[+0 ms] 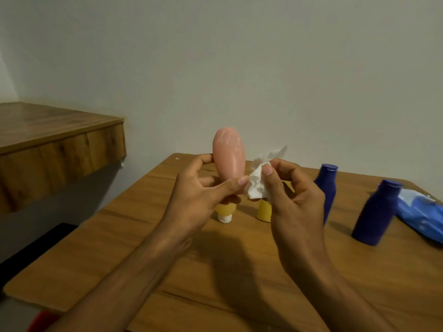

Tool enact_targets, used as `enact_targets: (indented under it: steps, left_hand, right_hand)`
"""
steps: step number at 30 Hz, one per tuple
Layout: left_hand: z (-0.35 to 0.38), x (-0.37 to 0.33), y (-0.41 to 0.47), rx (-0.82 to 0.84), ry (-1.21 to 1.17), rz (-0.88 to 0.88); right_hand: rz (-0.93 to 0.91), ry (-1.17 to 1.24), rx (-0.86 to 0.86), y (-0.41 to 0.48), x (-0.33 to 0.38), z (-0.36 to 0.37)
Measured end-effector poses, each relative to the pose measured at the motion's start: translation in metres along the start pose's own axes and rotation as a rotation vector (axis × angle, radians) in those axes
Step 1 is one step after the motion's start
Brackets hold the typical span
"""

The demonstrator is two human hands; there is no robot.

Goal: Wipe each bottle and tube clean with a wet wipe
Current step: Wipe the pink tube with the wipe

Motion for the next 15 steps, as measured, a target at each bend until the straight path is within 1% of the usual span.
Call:
enact_targets:
  steps: [4,6,11,13,15]
  left_hand:
    - [0.026,0.004,-0.007,0.086,-0.069,-0.032]
    - [0.032,0.008,-0.009,0.119,-0.094,-0.057]
    - [0.056,0.023,-0.013,0.284,-0.054,-0.134]
    - [0.06,0.028,-0.014,0.321,-0.057,-0.166]
    - [0.062,0.03,-0.014,0.35,-0.063,-0.183]
  right_hand:
    - [-0.037,-0.07,-0.028,0.004,0.001,-0.028]
    - [-0.066,-0.128,-0.001,0.002,-0.001,-0.033]
    - [-0.107,-0.234,-0.012,0.0,-0.015,-0.052]
    - [-0.112,-0.227,-0.012,0.001,-0.018,-0.058]
    - [-0.15,-0.247,0.028,0.001,-0.019,-0.061]
Point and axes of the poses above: each hand's wrist, its own y-axis towards the middle knuckle, its own z-axis out of the palm, x = y × z, the point moved 5 cm from there along y, towards the middle knuckle, and after that the axes turned 5 degrees about -x, right-handed, at the moved point
